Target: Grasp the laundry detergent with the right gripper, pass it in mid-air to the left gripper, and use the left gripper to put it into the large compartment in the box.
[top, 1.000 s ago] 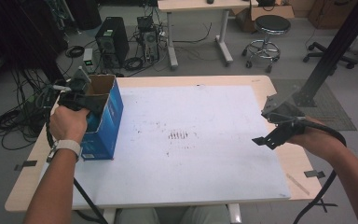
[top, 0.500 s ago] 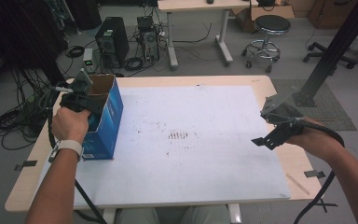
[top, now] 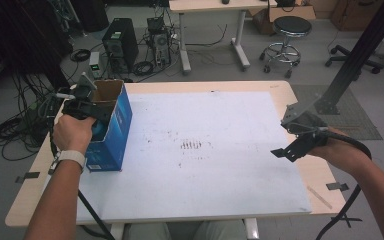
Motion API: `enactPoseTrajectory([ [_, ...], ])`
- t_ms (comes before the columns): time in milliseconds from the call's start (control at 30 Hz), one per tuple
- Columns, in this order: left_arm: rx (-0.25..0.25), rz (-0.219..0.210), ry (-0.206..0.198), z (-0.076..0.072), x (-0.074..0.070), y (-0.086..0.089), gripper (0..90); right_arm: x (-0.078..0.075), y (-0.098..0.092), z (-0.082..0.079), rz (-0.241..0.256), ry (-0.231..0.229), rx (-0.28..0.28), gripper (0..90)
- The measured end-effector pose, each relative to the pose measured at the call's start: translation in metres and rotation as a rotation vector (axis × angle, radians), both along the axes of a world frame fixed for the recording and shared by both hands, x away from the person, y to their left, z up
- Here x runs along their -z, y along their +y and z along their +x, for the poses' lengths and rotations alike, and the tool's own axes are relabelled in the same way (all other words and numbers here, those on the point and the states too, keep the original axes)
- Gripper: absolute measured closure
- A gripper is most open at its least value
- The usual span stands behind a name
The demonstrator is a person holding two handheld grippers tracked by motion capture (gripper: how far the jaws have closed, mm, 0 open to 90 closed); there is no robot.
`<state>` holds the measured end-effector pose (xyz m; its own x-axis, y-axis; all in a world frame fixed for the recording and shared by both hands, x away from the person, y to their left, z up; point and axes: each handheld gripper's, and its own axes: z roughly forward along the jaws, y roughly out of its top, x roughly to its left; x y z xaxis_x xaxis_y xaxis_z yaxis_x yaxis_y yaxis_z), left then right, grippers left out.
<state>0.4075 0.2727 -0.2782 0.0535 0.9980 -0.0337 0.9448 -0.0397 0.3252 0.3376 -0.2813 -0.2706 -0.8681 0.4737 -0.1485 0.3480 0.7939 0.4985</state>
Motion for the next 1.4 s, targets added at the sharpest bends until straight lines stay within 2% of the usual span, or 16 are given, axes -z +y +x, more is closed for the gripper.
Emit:
enactPoseTrajectory([
  [333, 0.004, -0.017, -0.032, -0.003, -0.010, 0.000, 29.4, -0.003, 0.001, -0.002, 0.001, -0.005, -0.002, 6.5],
  [433, 0.008, -0.010, -0.048, -0.004, -0.016, -0.002, 24.7, -0.004, 0.000, -0.003, 0.004, -0.006, -0.006, 6.5],
  [633, 0.014, 0.015, -0.075, -0.007, -0.031, -0.004, 21.0, -0.006, -0.001, -0.004, 0.005, -0.011, -0.003, 6.5],
  [667, 0.030, 0.022, -0.084, -0.008, -0.039, -0.006, 21.0, -0.006, -0.001, -0.004, 0.005, -0.011, -0.003, 6.5],
  [833, 0.058, 0.034, -0.115, -0.012, -0.057, -0.012, 15.9, -0.008, -0.002, -0.006, 0.006, -0.014, 0.000, 6.6],
  [1000, 0.086, 0.029, -0.121, -0.015, -0.068, -0.019, 13.1, -0.014, 0.000, -0.006, 0.005, -0.021, -0.007, 6.7],
  [1133, 0.128, 0.035, -0.123, -0.017, -0.077, -0.028, 11.2, -0.018, 0.002, -0.007, 0.006, -0.022, -0.012, 6.8],
  [1400, 0.264, 0.028, -0.143, -0.021, -0.099, -0.055, 9.8, -0.022, 0.006, -0.005, 0.001, -0.006, -0.014, 6.5],
])
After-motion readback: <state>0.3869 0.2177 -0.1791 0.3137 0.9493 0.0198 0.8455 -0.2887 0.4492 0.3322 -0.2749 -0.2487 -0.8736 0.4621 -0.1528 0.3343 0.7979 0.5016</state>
